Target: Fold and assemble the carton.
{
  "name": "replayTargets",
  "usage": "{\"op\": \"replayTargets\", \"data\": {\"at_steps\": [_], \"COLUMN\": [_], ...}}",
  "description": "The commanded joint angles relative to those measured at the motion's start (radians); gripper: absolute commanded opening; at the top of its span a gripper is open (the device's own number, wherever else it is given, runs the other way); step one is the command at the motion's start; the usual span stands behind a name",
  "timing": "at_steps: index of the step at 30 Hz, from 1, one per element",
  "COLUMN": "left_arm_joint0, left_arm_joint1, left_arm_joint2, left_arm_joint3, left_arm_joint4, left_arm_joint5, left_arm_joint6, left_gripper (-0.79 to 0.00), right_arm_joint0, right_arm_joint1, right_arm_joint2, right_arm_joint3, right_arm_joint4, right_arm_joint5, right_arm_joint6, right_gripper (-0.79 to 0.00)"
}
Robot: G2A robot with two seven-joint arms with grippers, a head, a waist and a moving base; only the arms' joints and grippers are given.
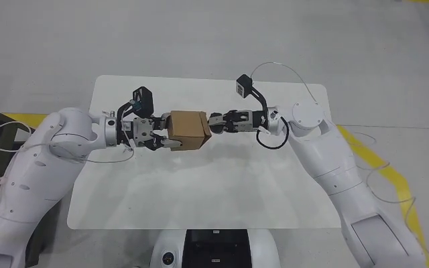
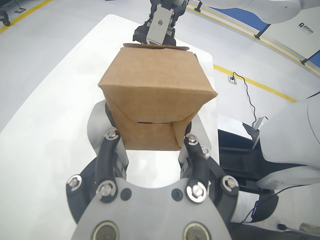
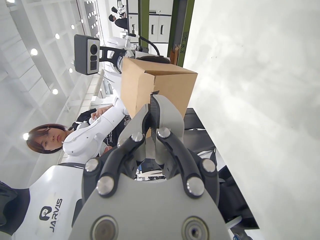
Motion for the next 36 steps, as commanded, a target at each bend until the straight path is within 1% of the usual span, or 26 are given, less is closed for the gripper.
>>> {"op": "replayTargets", "data": {"at_steps": [1,2,5,8,12,15,18,36], "left_arm_joint0": [0.001,0.001,0.002,0.005,0.011,0.018,0.025,0.039], "left_arm_joint1": [0.0,-0.001,-0.002,-0.003,-0.003,-0.004,-0.005,-0.01], "left_arm_joint2": [0.001,0.001,0.0,-0.002,-0.008,-0.015,-0.019,-0.017], "left_arm_joint3": [-0.003,-0.003,-0.007,-0.012,-0.018,-0.025,-0.029,-0.065], "left_arm_joint4": [0.004,0.005,0.01,0.016,0.027,0.036,0.044,0.102], "left_arm_joint5": [0.001,0.003,0.007,0.01,0.016,0.019,0.022,0.046], "left_arm_joint6": [0.002,0.004,0.012,0.025,0.041,0.056,0.066,0.071], "left_gripper": [-0.477,-0.48,-0.486,-0.496,-0.514,-0.529,-0.539,-0.529], "right_arm_joint0": [-0.003,-0.005,-0.011,-0.017,-0.023,-0.026,-0.027,-0.028], "right_arm_joint1": [0.001,0.002,0.005,0.007,0.01,0.011,0.012,0.014], "right_arm_joint2": [0.005,0.007,0.014,0.018,0.023,0.025,0.025,0.012], "right_arm_joint3": [-0.003,-0.005,-0.007,-0.007,-0.01,-0.012,-0.014,-0.044], "right_arm_joint4": [0.008,0.011,0.016,0.015,0.014,0.017,0.017,0.003], "right_arm_joint5": [-0.001,-0.001,-0.001,-0.002,-0.002,-0.003,-0.003,0.003], "right_arm_joint6": [0.004,0.005,0.01,0.015,0.02,0.022,0.022,0.009], "right_gripper": [-0.686,-0.637,-0.585,-0.6,-0.65,-0.662,-0.662,-0.68]}}
